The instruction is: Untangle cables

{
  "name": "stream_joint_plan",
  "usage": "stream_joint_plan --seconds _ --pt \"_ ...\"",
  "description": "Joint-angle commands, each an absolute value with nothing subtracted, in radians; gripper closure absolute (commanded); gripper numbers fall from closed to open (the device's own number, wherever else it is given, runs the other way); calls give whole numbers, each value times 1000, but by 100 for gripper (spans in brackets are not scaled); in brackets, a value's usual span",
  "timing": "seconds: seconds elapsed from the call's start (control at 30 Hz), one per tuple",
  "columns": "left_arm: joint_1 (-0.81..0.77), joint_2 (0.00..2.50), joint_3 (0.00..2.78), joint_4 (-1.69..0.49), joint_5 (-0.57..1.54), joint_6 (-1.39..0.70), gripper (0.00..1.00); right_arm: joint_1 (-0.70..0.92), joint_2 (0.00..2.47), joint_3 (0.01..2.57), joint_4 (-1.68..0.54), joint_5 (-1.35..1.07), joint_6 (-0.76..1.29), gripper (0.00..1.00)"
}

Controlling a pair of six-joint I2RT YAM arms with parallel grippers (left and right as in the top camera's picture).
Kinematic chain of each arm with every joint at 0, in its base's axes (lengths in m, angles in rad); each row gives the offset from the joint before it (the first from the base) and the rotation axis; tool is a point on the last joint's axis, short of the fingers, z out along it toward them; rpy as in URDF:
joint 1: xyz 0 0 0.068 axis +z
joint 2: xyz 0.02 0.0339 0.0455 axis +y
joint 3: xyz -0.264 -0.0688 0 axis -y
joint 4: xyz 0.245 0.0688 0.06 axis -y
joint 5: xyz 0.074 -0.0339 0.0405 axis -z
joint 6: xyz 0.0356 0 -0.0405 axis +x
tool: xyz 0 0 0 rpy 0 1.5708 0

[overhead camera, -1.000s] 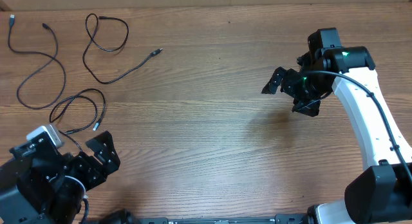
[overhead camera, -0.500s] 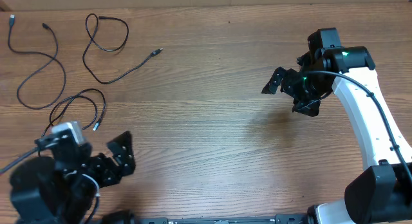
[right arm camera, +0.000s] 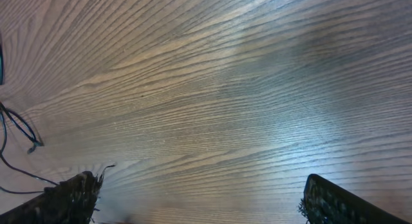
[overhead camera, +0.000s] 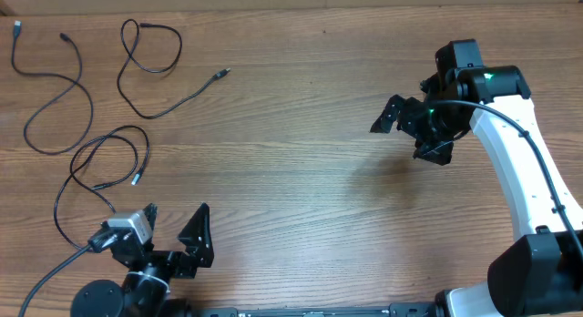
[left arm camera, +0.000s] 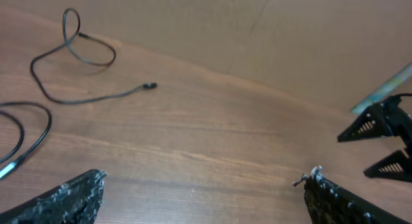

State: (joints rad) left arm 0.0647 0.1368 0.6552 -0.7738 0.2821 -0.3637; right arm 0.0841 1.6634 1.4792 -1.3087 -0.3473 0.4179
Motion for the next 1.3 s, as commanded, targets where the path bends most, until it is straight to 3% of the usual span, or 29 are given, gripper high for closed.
stream_joint_plan --seconds 0.0,0.33,0.6,1.0,1.27 --pt "49 82 562 -716 250 -370 0 83 1646 1480 -1306 -338 414 0" --pt "31 3 344 -507 209 -346 0 83 1646 1480 -1306 -338 414 0" --pt "-11 3 241 -445 35 -310 0 83 1646 1480 -1306 -338 414 0" --pt "-12 3 3 -57 40 -309 1 83 1646 1480 -1306 -338 414 0" --pt "-15 3 5 -75 55 -136 1 83 1646 1480 -1306 -338 414 0"
